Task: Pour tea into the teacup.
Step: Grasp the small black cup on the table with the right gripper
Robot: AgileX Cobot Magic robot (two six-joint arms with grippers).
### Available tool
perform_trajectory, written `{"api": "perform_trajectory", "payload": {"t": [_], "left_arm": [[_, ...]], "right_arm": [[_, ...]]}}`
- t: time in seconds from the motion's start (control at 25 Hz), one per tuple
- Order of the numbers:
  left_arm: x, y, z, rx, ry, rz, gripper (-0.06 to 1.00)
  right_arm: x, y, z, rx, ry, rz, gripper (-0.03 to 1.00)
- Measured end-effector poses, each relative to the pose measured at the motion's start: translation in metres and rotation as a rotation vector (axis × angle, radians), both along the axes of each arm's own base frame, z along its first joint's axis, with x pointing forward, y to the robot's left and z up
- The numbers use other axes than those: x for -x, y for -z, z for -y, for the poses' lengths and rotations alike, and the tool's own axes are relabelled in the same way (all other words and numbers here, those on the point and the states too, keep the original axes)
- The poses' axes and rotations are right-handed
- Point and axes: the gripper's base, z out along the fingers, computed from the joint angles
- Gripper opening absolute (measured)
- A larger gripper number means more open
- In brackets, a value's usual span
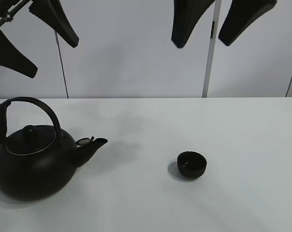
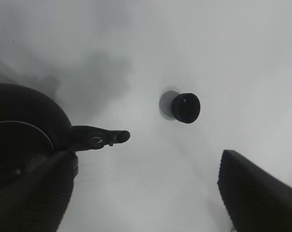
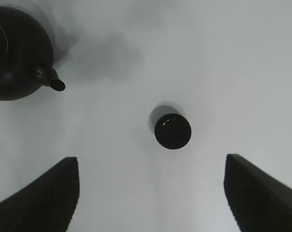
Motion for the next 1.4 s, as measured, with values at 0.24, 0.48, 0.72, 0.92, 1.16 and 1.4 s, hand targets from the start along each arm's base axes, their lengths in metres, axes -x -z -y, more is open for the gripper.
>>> {"api": "perform_trajectory", "payload": {"t": [0.24, 0.48, 0.72, 0.92, 1.16, 1.4], "left_arm": [[0.0, 0.0, 0.0, 0.0, -0.001, 0.001, 0.59], [0.0, 0.0, 0.0, 0.0, -0.001, 0.001, 0.59], [0.0, 0.0, 0.0, 0.0, -0.001, 0.001, 0.59], [0.0, 0.0, 0.0, 0.0, -0.001, 0.001, 0.59], [0.0, 0.0, 0.0, 0.0, -0.001, 0.001, 0.59], [0.0, 0.0, 0.0, 0.0, -0.001, 0.001, 0.59]], "right_arm": [[-0.022, 0.041, -0.012, 0.052, 0.019, -0.092, 0.57], [-0.035, 0.073, -0.019, 0.093, 0.019, -0.162, 0.57], [-0.044, 0.102, -0.024, 0.129, 0.019, -0.225, 0.57], [-0.05, 0.125, -0.027, 0.161, 0.022, -0.274, 0.57], [-0.054, 0.15, -0.029, 0.192, 0.054, -0.336, 0.57], [-0.06, 0.166, -0.026, 0.257, 0.075, -0.333, 0.57]]}}
